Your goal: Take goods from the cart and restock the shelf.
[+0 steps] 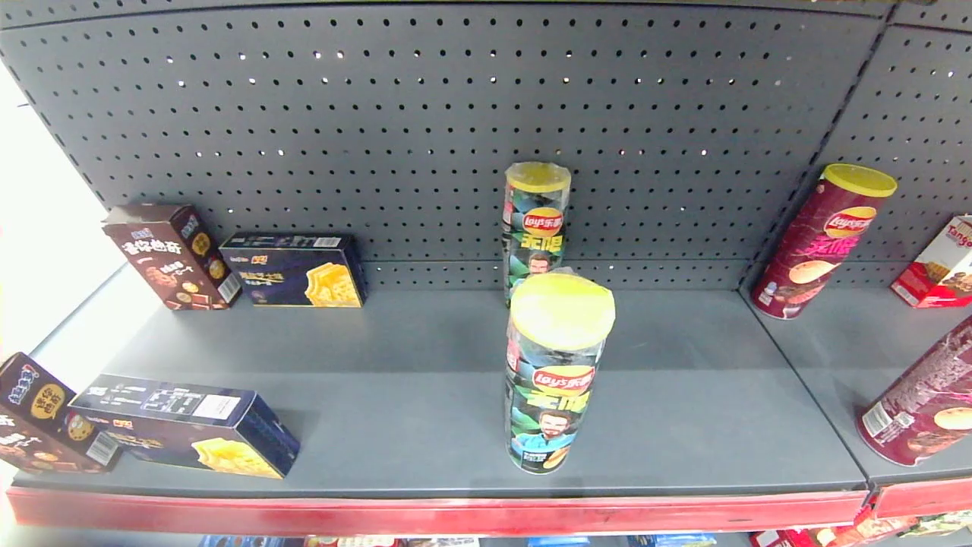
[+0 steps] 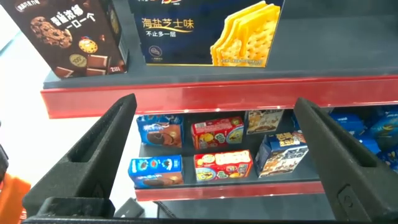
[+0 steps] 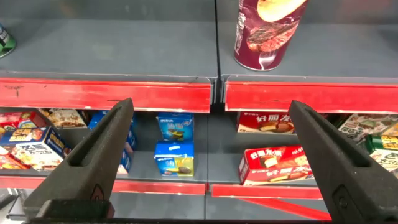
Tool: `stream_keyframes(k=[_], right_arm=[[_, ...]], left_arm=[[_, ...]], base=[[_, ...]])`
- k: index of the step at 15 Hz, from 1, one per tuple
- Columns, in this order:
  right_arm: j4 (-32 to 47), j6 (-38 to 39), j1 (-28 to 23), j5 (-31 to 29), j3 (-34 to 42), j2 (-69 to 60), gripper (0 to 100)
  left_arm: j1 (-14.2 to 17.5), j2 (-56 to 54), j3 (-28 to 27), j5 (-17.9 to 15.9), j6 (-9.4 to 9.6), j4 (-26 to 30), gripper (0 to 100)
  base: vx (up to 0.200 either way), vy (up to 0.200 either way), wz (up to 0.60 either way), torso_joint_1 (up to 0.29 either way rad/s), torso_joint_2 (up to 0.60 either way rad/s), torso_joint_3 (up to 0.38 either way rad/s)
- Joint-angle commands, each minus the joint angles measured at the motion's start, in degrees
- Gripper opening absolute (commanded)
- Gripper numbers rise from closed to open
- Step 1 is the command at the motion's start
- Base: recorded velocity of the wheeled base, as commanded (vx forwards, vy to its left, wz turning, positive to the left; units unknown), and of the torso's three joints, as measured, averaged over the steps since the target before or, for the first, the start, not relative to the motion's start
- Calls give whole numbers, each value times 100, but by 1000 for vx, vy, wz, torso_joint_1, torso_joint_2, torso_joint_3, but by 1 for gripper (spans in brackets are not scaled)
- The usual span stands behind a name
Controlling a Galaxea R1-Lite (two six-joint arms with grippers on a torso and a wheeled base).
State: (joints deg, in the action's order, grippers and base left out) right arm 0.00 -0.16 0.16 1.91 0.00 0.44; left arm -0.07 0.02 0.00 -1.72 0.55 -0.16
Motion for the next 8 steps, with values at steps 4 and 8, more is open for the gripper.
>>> stream_keyframes(k=[4,8], right_arm=[[0,-2,-7,2,0,9,100],[0,16,2,-16,0,9,100]], left_arm=[[-1,-2,0,-4,-2,-2,100],[-1,-2,0,-4,-2,-2,100]], base=[[0,0,0,0,0,0],[0,0,0,0,0,0]])
